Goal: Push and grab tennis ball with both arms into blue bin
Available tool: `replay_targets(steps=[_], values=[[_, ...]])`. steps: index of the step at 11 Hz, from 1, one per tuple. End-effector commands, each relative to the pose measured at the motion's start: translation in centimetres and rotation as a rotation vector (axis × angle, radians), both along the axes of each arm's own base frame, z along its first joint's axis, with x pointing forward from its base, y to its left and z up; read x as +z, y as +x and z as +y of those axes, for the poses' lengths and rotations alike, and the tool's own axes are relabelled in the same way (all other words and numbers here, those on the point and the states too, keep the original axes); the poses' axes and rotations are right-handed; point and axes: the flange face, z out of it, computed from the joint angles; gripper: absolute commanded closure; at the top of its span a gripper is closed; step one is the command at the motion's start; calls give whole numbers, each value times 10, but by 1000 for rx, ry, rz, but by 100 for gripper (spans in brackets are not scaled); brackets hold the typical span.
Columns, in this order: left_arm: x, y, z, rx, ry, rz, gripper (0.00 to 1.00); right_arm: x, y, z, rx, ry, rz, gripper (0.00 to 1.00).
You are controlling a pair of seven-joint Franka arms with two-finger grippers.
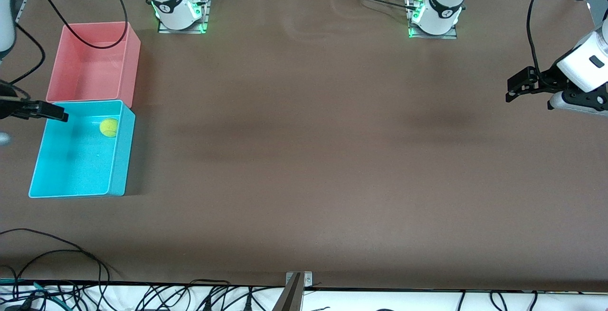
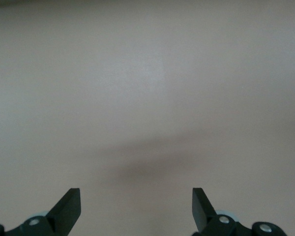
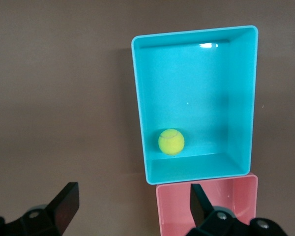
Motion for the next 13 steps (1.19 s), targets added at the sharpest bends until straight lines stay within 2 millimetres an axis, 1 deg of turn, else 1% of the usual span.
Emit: replay_targets(steps=[1,2,3,6,8,10,13], values=[[5,3,-1,-4,-10,2,0,-4,-37,33,-72,-35,-107,0],[5,3,0,-4,-10,3,0,-3,-43,33,-83,-30,-160,0],[5,3,0,-5,-10,2,0,-2,-48,35,-83,-15,-171,0],[5,3,-1,-4,-10,2,0,-1,-55,40,-59,29,-112,0],[6,3,-2,-5,-10,0,0,9,-57,43,-63,59,-98,0],[6,3,-2,-5,-10,0,0,26,-59,42,-34,59,-82,0],[7,3,-1,-5,-10,-1,0,43,-60,43,-25,51,-108,0]])
